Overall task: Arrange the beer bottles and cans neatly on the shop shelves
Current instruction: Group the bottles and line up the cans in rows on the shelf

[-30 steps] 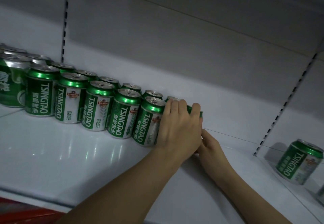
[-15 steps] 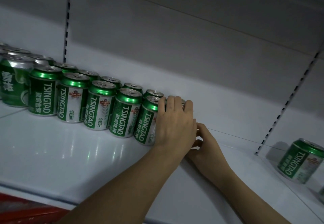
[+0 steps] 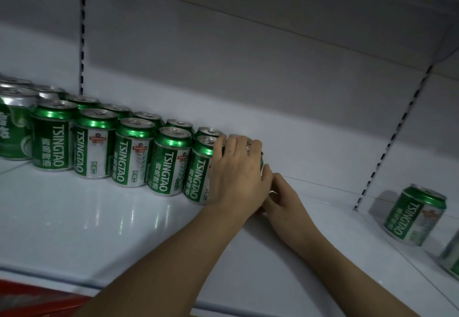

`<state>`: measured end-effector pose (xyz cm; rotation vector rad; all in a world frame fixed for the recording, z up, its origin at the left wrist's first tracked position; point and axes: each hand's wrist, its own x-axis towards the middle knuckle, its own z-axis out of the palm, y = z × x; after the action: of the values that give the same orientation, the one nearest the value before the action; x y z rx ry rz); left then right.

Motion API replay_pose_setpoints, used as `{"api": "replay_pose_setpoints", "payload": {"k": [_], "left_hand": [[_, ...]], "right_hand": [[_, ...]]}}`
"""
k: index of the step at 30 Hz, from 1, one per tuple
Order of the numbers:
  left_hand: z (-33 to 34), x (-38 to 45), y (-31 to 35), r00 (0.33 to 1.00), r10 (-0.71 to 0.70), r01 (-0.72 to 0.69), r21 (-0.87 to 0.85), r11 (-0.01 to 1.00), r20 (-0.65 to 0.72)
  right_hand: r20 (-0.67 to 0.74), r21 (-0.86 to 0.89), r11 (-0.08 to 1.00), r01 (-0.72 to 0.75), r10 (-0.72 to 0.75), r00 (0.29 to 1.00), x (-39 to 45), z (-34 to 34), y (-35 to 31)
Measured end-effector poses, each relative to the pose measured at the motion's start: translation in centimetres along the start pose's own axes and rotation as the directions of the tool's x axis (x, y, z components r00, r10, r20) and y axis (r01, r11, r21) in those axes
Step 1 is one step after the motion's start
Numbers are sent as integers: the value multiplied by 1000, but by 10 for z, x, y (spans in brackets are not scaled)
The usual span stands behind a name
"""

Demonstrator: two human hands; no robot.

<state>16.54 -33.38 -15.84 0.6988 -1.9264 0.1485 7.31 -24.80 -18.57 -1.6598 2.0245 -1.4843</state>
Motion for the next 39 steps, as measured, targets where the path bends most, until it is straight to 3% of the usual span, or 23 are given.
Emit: {"api": "replay_pose_setpoints", "payload": {"k": [4, 10, 12, 15, 18, 20, 24, 30, 36, 39], "left_hand": [[-7, 0, 5, 999, 50, -51, -69, 996, -6], [-4, -15, 31, 942, 324, -335, -240, 911, -86], [1, -21, 35, 923, 380, -384, -252, 888, -67], [8, -28, 32, 899, 435, -407, -282, 869, 42], [13, -28, 34, 864, 453, -400, -245, 883, 221], [14, -23, 45, 850, 415, -345, -253, 904, 325], [18, -17, 88, 852, 249, -25, -438, 899, 462], [36, -22, 181, 741, 254, 270, -621, 736, 622], [46, -22, 251, 628, 287, 459, -642, 614, 724], [51, -26, 271, 581, 304, 519, -631, 577, 755]], "right_hand": [[-67, -70, 997, 22, -27, 997, 3, -5, 6], [-272, -212, 977, 27, -86, 958, 3, -9, 11], [-297, -131, 991, -28, -13, 955, 6, -18, 16], [-354, 176, 969, -171, 225, 908, 8, -35, 16], [-379, 241, 950, -198, 280, 882, 4, -55, 5], [-384, 166, 971, -170, 223, 896, -5, -71, 1], [-443, -89, 989, -114, 64, 894, -32, -121, 3], [-656, -147, 988, -57, -54, 753, -73, -215, 6], [-802, -170, 963, -207, -13, 597, -121, -267, 35], [-783, -87, 951, -297, 119, 610, -138, -275, 56]]}}
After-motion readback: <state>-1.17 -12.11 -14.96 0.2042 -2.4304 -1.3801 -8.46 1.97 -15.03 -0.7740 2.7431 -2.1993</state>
